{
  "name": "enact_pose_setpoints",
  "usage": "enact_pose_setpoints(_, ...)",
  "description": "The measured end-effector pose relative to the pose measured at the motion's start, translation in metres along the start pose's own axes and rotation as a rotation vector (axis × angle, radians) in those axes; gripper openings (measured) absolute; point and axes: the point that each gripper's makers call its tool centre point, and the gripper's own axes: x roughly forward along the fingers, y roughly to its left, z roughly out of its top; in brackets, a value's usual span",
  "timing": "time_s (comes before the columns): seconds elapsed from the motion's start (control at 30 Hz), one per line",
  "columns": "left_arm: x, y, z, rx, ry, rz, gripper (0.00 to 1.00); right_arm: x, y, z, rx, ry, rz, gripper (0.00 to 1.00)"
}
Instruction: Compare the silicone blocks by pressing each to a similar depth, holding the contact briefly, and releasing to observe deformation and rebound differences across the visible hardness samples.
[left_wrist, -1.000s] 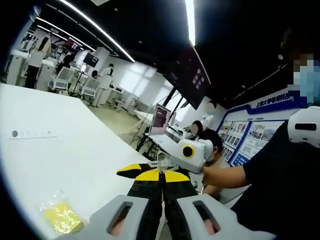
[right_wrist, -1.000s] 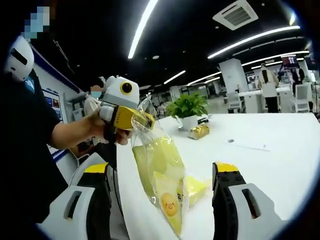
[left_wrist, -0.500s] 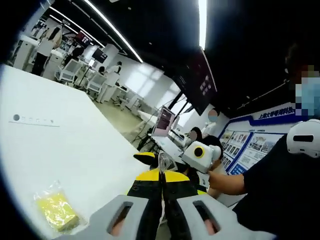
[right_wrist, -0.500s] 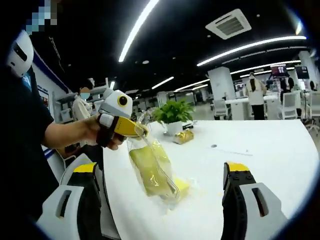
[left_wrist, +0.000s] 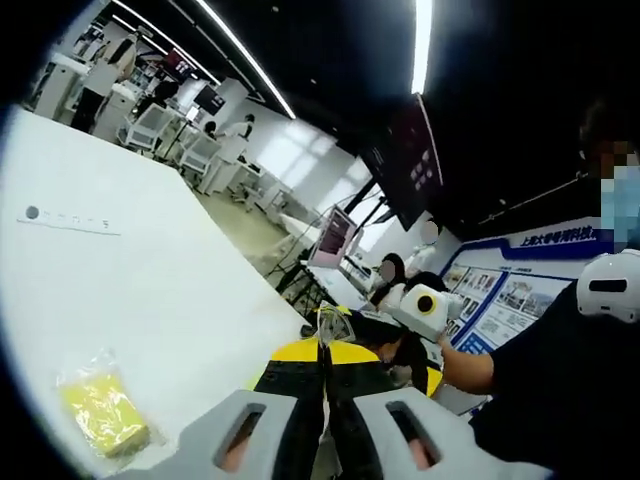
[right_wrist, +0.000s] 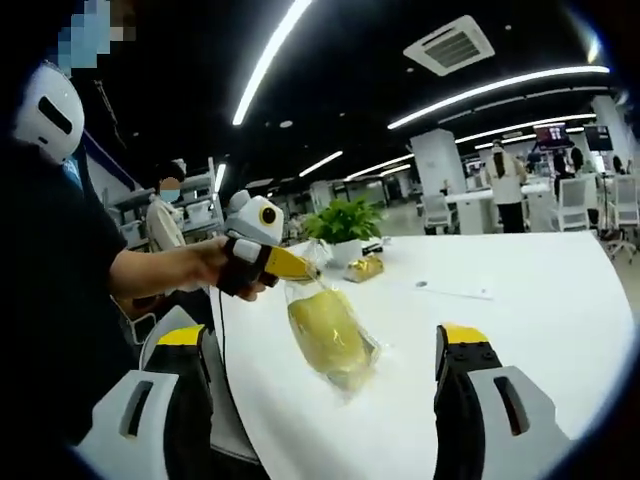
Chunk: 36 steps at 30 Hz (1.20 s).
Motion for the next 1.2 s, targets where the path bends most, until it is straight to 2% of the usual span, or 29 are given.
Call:
enact_pose_setpoints(0.23,0.016,0.007,-0.004,-0.048,0.003,0.007,0.00,-0.024,0.003,-0.005,-0.040,0.029,-0.055,0.80)
enact_pose_setpoints(0.3,0.027,0.008,-0.006,-0.105,-0.001,-0.001,0.00,-0.030,0.002,-0.011,-0.047,0.047,-0.067,0.79)
enact_pose_setpoints(0.43,0.050,0.015,-0.011,-0.152,-0.005,0.000,0.00,-0.043,0.000,-0.025,-0.023,0.075,-0.094,0.78)
enact_pose_setpoints(0.57,0.071,0.028,-0.017,-0.187,-0.008,0.019,0.00,-0.055,-0.003,-0.033,0.005,0.065,-0.129,0.75)
enact_pose_setpoints(0.67,0.082,0.046,-0.019,-0.247,-0.033,0.056,0.00,-0.061,-0.006,-0.035,0.019,0.065,-0.149,0.74)
enact_pose_setpoints(0.83,0.092,0.088,-0.030,-0.477,-0.118,0.152,0.00,-0.067,-0.005,-0.036,0.014,0.068,-0.163,0.73)
enact_pose_setpoints(0.9,0.093,0.099,-0.035,-0.521,-0.140,0.167,0.00,-0.069,-0.006,-0.036,0.017,0.064,-0.173,0.73)
enact_pose_setpoints(0.97,0.092,0.115,-0.040,-0.571,-0.164,0.218,0.00,-0.070,-0.006,-0.037,0.021,0.064,-0.182,0.72)
enact_pose_setpoints(1.03,0.090,0.127,-0.045,-0.582,-0.174,0.251,0.00,-0.072,-0.005,-0.036,0.024,0.062,-0.184,0.72)
enact_pose_setpoints(1.07,0.087,0.136,-0.048,-0.594,-0.192,0.293,0.00,-0.073,-0.004,-0.036,0.025,0.059,-0.186,0.72)
enact_pose_setpoints(1.1,0.084,0.142,-0.045,-0.614,-0.225,0.300,0.00,-0.073,-0.004,-0.036,0.026,0.059,-0.187,0.72)
enact_pose_setpoints(1.13,0.081,0.146,-0.045,-0.685,-0.252,0.295,0.00,-0.074,-0.003,-0.037,0.026,0.061,-0.190,0.71)
enact_pose_setpoints(1.2,0.078,0.154,-0.047,-0.706,-0.262,0.303,0.00,-0.076,-0.003,-0.038,0.029,0.063,-0.194,0.70)
